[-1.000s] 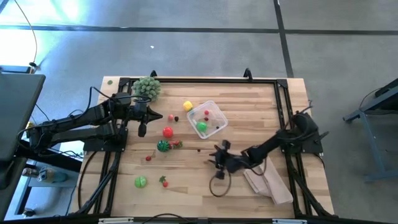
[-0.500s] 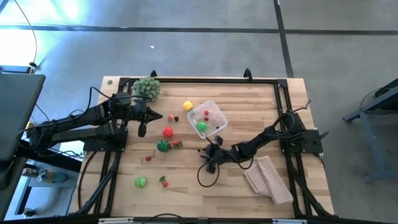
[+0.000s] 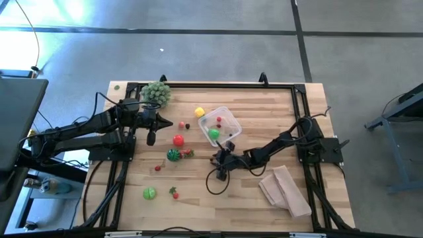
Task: Pick and placing Produce into tupperware
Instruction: Put the blueberry into the the transparent bin
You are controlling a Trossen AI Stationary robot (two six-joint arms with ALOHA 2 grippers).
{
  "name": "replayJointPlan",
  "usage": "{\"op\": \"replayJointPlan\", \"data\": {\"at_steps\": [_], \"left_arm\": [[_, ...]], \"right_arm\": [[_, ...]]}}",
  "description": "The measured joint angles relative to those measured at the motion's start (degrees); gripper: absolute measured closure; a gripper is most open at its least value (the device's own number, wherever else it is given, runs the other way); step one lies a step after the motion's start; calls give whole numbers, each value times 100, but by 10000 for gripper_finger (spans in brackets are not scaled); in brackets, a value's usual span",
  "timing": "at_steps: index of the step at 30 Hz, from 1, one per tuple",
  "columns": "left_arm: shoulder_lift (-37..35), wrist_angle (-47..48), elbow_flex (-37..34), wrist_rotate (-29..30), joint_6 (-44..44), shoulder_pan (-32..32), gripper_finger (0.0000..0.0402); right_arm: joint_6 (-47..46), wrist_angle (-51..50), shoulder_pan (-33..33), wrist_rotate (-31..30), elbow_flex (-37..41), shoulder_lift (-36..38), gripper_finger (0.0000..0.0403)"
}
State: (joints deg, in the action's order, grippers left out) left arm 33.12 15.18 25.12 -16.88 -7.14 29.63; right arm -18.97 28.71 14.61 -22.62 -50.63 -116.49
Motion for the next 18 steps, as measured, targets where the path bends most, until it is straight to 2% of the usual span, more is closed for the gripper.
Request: {"op": "replayJointPlan", "data": {"at_steps": [14,18], "left_arm": [[1,0,0,0,0,-1,401],[2,0,0,0,0,0,401]], "right_arm": [[399,276,2,-5,-9,-198,231],[403,269,2,19,-9,-212,244]]}}
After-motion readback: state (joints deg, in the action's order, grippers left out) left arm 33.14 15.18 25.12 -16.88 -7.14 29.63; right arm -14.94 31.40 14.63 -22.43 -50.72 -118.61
